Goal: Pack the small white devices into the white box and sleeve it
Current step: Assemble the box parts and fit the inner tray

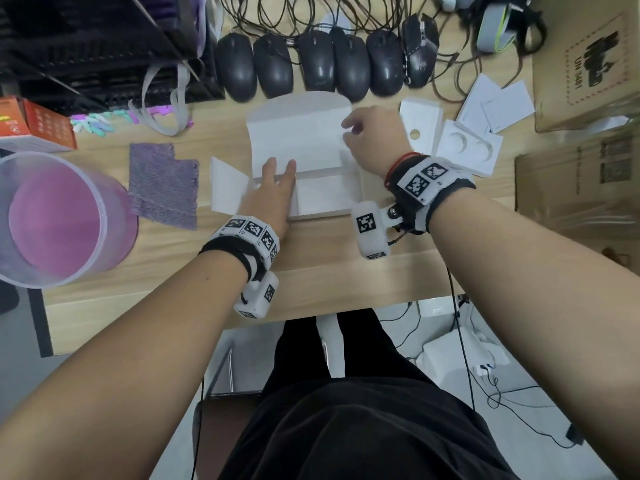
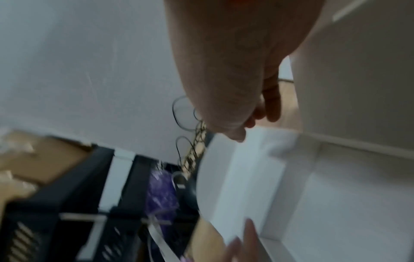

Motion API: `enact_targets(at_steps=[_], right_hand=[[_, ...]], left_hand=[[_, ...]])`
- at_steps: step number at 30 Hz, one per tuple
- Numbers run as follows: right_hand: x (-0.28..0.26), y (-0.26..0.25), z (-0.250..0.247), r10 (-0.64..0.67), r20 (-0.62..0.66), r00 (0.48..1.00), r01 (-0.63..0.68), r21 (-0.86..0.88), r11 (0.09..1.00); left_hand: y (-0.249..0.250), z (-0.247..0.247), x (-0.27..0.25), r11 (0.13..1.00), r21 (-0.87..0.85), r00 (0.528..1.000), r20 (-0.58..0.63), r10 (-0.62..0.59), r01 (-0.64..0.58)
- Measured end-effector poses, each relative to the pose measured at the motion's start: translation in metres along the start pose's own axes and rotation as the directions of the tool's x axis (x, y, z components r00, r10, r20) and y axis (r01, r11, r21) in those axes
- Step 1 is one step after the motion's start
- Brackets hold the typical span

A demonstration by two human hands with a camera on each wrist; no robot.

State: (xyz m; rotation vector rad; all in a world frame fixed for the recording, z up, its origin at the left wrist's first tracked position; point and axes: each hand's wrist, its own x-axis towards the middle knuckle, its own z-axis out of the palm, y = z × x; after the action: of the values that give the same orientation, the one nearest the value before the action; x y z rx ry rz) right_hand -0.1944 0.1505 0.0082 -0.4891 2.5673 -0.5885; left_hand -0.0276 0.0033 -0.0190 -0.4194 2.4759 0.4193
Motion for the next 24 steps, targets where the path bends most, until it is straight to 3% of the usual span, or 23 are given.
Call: enact_targets(at_steps=[3,6,8,11,20,24], right_hand=[[0.007,0.021,-0.033,0.150,-0.204,0.967,-0.135,0.085,0.987],[0.015,0.058,-0.037,0.337,-0.130,0.932,-0.341,-0.008,0.940],[0.015,0.071,-0.029,0.399,-0.038,0.916,-0.400,-0.079,0.913],[0.018,0.076,-0.019,0.400,0.034,0.916,-0.392,-0.132,0.910],[0.019,0.073,-0.020,0.352,0.090,0.932,-0.329,-0.203,0.922],[0.013,0.059,-0.028,0.310,0.008,0.951,-0.304,-0.163,0.938]], left_hand=[[0.004,-0.005,0.002,1.000,-0.011,0.999,0.040,-0.017,0.018],[0.008,-0.009,0.000,0.999,-0.024,0.997,0.067,-0.030,0.032],[0.007,-0.008,0.000,0.999,-0.034,0.997,0.068,-0.027,0.029],[0.006,-0.005,0.001,0.998,-0.047,0.997,0.067,-0.026,0.029],[0.002,0.001,0.005,0.999,-0.033,0.999,0.039,-0.024,0.025],[0.003,-0.001,0.002,1.000,-0.017,0.999,0.034,-0.023,0.024]])
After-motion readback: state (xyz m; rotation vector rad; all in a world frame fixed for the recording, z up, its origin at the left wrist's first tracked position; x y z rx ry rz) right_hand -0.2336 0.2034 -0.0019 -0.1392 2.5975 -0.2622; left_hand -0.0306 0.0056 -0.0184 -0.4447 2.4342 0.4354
